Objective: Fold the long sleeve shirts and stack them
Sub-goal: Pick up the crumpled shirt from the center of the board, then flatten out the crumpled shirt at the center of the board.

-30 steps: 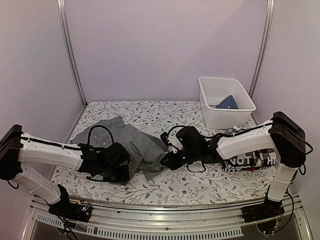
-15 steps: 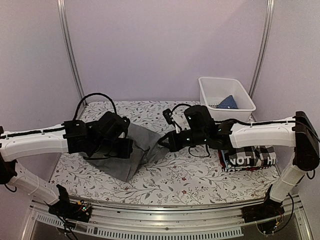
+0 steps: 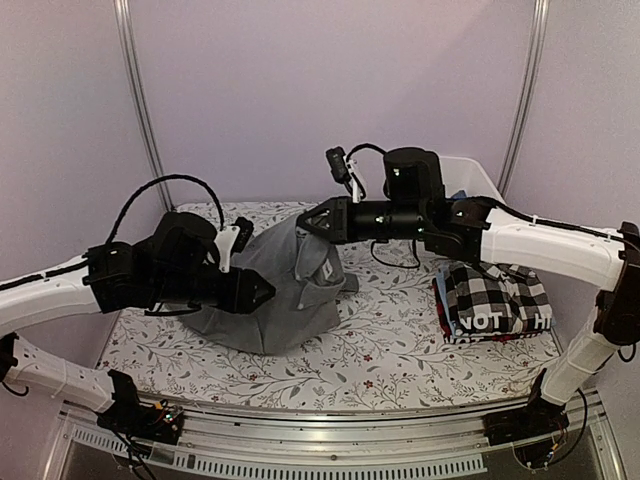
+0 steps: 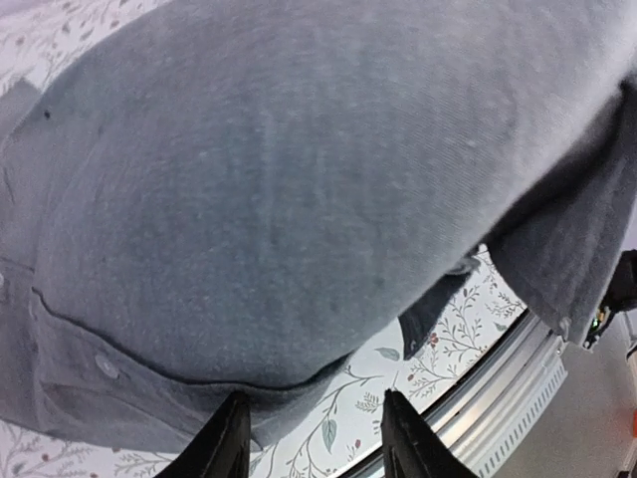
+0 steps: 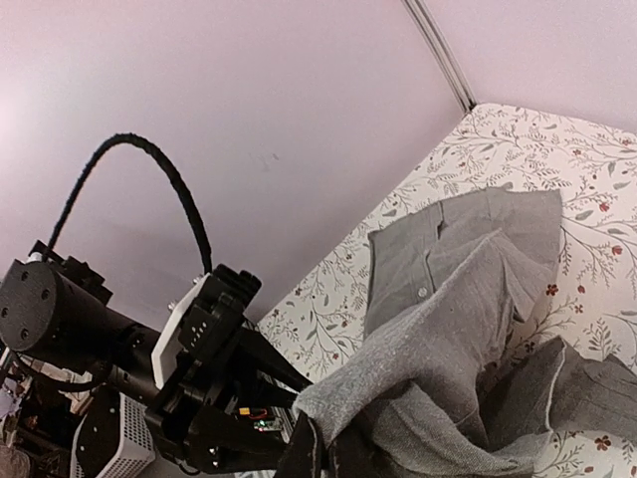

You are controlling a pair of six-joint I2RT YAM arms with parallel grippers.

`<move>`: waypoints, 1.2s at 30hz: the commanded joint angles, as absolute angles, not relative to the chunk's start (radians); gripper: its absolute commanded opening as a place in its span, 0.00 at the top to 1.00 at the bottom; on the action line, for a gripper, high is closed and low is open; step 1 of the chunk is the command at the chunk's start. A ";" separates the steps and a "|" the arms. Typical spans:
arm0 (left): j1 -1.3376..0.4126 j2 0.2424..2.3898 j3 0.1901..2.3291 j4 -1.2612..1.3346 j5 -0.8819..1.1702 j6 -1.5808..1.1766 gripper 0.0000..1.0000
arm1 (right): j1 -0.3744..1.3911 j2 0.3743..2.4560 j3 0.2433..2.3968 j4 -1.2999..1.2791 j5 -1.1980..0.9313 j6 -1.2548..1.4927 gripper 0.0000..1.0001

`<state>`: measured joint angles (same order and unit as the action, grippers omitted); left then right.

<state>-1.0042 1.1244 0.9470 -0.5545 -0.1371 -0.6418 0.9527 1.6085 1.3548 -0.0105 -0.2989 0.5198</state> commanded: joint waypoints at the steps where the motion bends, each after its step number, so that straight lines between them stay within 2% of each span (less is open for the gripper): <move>1: -1.023 1.099 0.943 -0.392 -0.056 -0.547 0.44 | 0.948 1.636 1.485 0.005 -0.294 0.612 1.00; 6: -1.025 1.165 0.973 -0.338 -0.068 -0.550 0.19 | 0.967 1.725 1.609 0.003 -0.275 0.693 1.00; 10: -1.027 1.224 1.012 -0.317 -0.153 -0.581 0.03 | 0.981 1.783 1.691 -0.020 -0.274 0.699 1.00; 11: -1.027 1.239 1.024 -0.330 -0.192 -0.600 0.01 | 0.982 1.790 1.698 -0.025 -0.271 0.701 1.00; 17: -1.016 1.322 1.090 -0.376 -0.402 -0.673 0.01 | 0.980 1.789 1.711 -0.022 -0.260 0.707 1.00; 19: -1.005 1.354 1.113 -0.398 -0.436 -0.702 0.11 | 0.981 1.777 1.709 -0.026 -0.247 0.705 1.00; 22: -0.990 1.373 1.112 -0.387 -0.445 -0.711 0.31 | 0.980 1.751 1.700 -0.026 -0.220 0.697 1.00; 26: -0.986 1.345 1.117 -0.304 -0.369 -0.627 0.75 | 0.980 1.716 1.686 -0.039 -0.189 0.668 1.00; 28: -0.988 1.324 1.144 -0.263 -0.282 -0.544 0.92 | 0.980 1.692 1.676 -0.064 -0.147 0.637 1.00; 30: -0.990 1.320 1.197 -0.244 -0.151 -0.455 0.99 | 0.981 1.655 1.644 -0.068 -0.098 0.591 1.00; 36: -1.033 1.391 1.480 -0.303 0.219 -0.279 1.00 | 0.980 1.452 1.546 -0.038 0.029 0.420 1.00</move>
